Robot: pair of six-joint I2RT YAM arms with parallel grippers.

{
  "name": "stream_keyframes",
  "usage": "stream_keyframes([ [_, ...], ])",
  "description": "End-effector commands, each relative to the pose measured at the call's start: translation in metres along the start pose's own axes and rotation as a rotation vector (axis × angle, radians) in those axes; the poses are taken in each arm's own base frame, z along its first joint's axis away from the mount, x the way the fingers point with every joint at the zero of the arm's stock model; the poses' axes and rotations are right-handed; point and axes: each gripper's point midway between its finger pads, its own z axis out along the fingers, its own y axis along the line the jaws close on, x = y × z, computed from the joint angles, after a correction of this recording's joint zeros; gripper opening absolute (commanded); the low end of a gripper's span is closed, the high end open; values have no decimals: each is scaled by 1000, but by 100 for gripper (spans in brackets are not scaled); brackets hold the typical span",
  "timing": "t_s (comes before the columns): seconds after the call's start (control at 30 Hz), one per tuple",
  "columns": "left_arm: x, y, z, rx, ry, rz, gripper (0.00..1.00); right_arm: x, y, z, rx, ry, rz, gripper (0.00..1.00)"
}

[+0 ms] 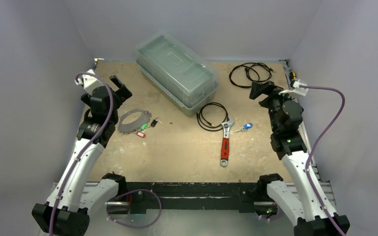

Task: Put the keys on the keyring

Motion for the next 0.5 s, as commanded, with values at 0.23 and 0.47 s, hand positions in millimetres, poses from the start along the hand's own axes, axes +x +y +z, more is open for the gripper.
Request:
stream_keyframes([
  [0.23,41,13,-17,158,90,353,99,-23,44,-7,-163,54,35,99],
  [0.47,57,5,-20,221,155,388,98,-15,33,-8,-87,121,40,98],
])
